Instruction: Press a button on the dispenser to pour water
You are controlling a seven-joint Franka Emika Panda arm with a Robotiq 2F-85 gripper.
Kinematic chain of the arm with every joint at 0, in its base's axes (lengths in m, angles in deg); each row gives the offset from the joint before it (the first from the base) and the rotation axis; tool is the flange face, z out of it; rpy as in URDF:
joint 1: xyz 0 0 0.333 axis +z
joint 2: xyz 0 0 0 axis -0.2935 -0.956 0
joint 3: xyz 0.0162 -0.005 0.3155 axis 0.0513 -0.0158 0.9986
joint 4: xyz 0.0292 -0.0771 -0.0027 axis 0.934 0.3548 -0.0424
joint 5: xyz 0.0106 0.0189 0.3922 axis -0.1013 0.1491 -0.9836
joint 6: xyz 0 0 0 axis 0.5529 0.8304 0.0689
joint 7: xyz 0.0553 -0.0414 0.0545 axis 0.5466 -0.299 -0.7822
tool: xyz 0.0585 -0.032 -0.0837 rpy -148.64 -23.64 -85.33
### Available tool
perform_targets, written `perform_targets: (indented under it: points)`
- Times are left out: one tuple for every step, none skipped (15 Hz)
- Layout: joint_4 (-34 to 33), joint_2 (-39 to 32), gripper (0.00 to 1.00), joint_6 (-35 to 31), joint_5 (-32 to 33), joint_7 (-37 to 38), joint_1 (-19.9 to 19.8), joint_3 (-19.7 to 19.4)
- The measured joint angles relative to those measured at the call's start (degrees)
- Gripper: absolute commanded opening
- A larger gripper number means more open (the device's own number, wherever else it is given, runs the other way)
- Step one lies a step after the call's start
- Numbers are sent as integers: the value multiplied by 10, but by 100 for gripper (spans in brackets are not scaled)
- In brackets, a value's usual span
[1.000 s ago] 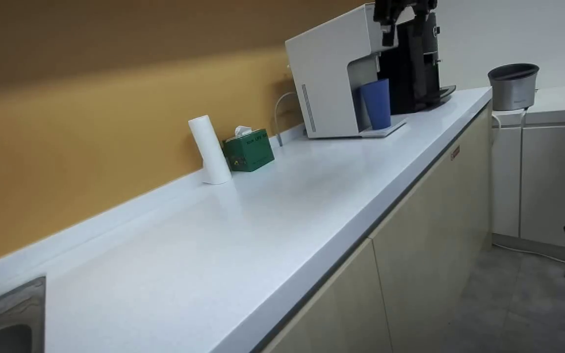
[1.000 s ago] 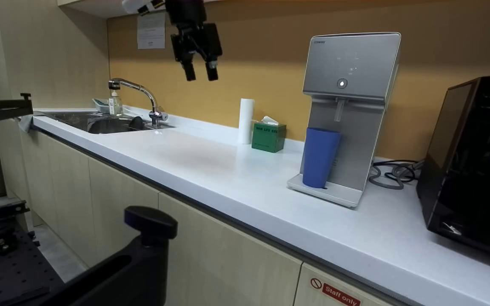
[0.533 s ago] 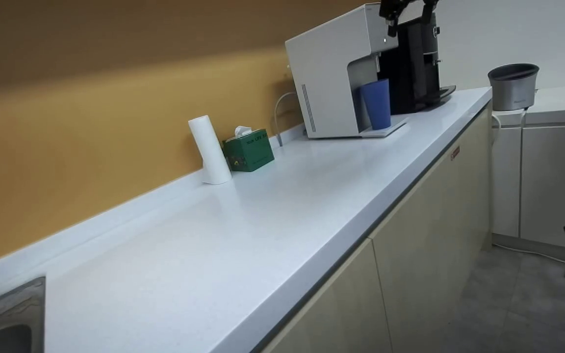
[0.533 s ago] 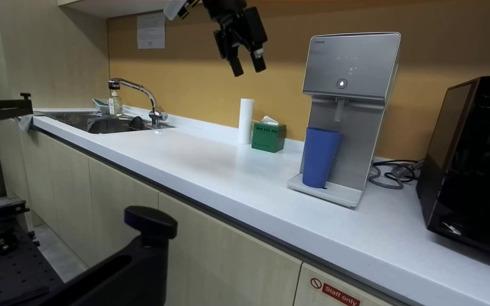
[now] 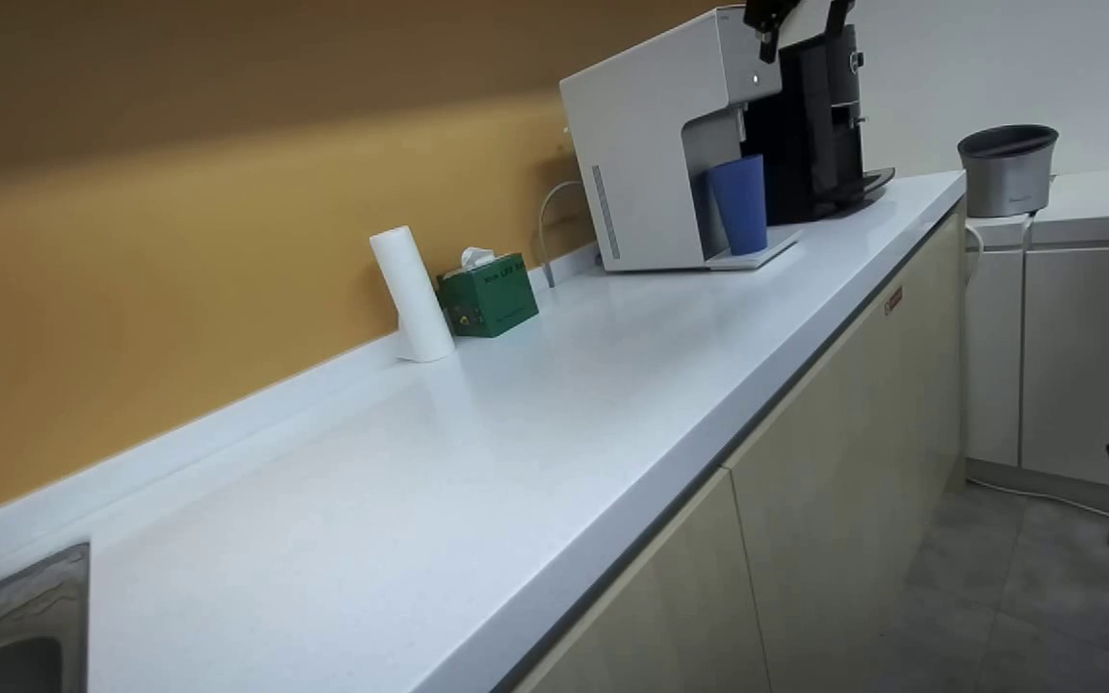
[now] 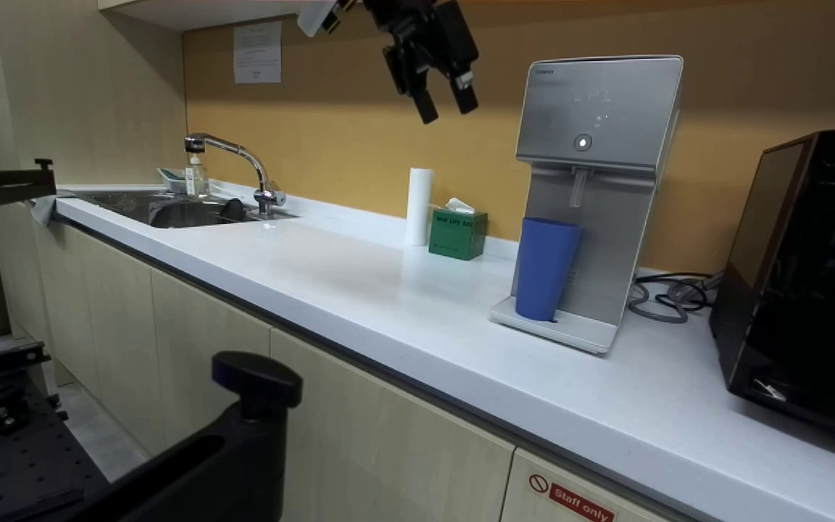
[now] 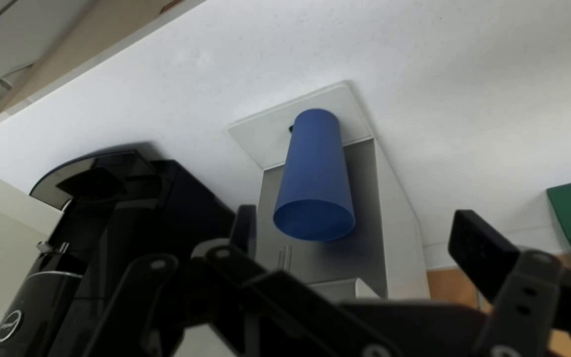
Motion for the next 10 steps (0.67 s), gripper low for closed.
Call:
perform_targets:
  points:
    - [-1, -6, 75, -20, 10, 8, -10, -1]
    - [-2, -13, 75, -38, 22, 18, -22, -1]
    - [-5, -22, 68, -52, 31, 27, -33, -1]
    - [-10, -32, 59, -64, 37, 34, -44, -1]
    - [-15, -43, 53, -73, 40, 39, -52, -2]
    - [-22, -54, 44, -82, 44, 44, -59, -3]
    - [-29, -67, 38, -91, 44, 47, -62, -6]
    - [-37, -79, 32, -99, 44, 49, -63, -9]
    - [-44, -91, 24, -108, 42, 52, -62, -13]
    - [-51, -102, 18, -120, 37, 52, -60, -17]
